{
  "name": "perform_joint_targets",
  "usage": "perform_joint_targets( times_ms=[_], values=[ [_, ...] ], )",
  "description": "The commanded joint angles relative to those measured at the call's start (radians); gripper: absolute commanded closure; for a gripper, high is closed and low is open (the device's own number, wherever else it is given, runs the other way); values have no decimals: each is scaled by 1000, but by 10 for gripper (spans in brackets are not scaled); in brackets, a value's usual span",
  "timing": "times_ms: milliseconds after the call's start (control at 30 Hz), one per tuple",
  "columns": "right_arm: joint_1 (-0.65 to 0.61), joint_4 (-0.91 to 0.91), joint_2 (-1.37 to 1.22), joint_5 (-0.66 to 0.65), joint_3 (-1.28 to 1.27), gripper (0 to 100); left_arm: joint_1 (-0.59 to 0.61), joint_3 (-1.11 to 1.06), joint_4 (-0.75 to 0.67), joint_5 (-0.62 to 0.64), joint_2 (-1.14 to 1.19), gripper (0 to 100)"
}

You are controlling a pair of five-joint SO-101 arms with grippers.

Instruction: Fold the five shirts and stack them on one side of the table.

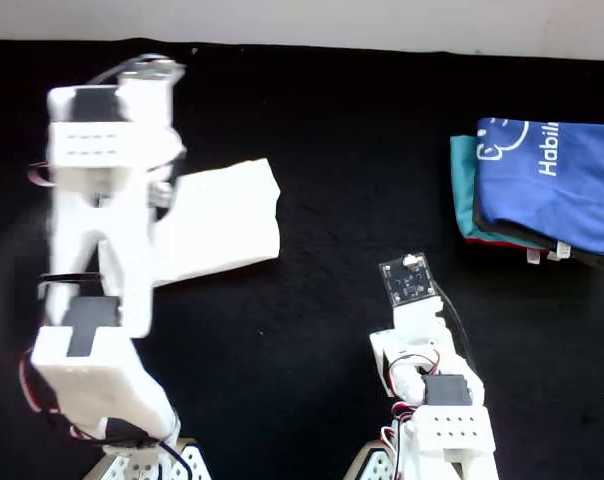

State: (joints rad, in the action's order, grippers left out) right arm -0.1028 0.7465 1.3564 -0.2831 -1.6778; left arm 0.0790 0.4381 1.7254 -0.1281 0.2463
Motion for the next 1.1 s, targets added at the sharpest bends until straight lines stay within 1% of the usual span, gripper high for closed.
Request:
perform_joint_targets(
  times_ms=[0,100,233,367,467,500,567,667,767,833,933,1000,1067],
  values=[
    [8,12,64,6,-73,991,-142,-1,-86,12,-58,991],
    [7,38,105,6,-77,991,-232,5,-149,9,-21,991],
    [7,44,143,6,-97,991,-297,7,-227,8,94,991],
    [7,62,165,6,-101,991,-302,8,-359,8,225,991],
    [7,64,176,6,-102,991,-294,10,-437,8,282,989],
    [7,64,176,6,-102,991,-289,10,-450,8,288,981],
    [7,64,176,6,-102,991,-283,10,-462,8,291,927],
    [7,64,176,6,-102,991,-249,50,-456,12,297,848],
    [7,64,176,6,-102,991,-196,117,-420,14,289,843],
    [7,64,176,6,-102,991,-170,191,-354,14,289,843],
    [7,64,176,5,-102,991,-143,311,-199,9,297,843],
    [7,64,176,5,-102,991,-128,335,-121,8,298,845],
    [7,64,176,5,-102,991,-116,321,-95,8,300,886]
  ],
)
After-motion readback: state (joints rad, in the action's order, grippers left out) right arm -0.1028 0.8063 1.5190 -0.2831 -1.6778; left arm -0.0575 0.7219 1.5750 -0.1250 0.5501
